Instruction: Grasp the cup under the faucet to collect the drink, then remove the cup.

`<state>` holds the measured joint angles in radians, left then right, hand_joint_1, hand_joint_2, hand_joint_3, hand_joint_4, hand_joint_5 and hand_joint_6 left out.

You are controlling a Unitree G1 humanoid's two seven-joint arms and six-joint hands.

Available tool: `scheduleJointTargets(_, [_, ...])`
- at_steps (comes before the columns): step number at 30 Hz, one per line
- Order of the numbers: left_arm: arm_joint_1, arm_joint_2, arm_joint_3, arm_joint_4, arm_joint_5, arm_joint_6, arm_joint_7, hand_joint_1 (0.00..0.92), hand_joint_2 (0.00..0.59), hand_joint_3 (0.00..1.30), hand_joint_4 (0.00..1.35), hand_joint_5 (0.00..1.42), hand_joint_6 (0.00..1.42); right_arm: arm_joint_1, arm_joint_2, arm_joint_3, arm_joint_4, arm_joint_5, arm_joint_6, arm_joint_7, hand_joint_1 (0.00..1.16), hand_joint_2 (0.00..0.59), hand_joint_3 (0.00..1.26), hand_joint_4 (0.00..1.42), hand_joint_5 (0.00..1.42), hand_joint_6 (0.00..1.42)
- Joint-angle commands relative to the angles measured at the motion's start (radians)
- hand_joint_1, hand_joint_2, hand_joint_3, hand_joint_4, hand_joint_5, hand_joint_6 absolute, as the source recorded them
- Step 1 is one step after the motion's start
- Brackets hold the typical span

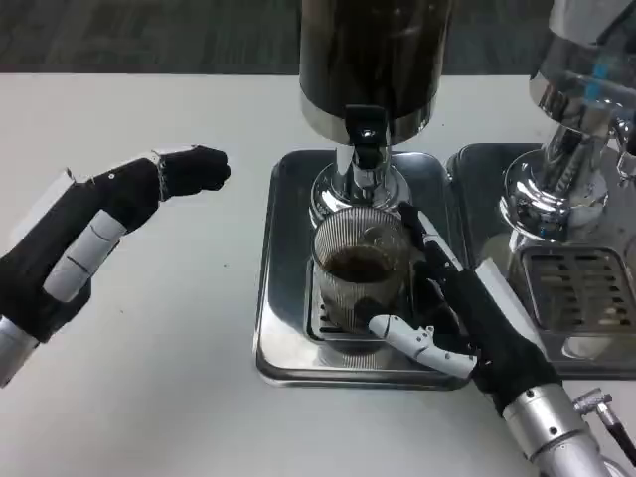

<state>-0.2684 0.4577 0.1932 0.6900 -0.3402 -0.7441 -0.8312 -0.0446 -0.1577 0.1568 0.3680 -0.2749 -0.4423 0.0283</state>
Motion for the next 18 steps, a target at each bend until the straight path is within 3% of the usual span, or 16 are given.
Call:
scheduleJointTargets(1, [0.031,0.009,0.01,-0.007,0.018,0.005,0.014,0.0,0.14,0.34,0.3,0.25,0.18,-0.032,0.014,-0.012,0.055,0.032,-0.041,-0.013,0.54,0.221,0.0,0.0,0.0,0.09])
scheduleJointTargets(7, [0.057,0.014,0.016,0.001,0.026,0.004,0.026,0.0,0.145,0.36,0.3,0.26,0.18,-0.07,0.021,-0.012,0.117,0.054,-0.078,-0.002,0.55,0.221,0.0,0.0,0.0,0.09])
scheduleJointTargets(18, [0.078,0.022,0.031,0.015,0.05,0.004,0.042,0.0,0.148,0.37,0.32,0.26,0.18,-0.121,0.018,0.009,0.181,0.037,-0.089,0.004,0.55,0.219,0.0,0.0,0.0,0.06])
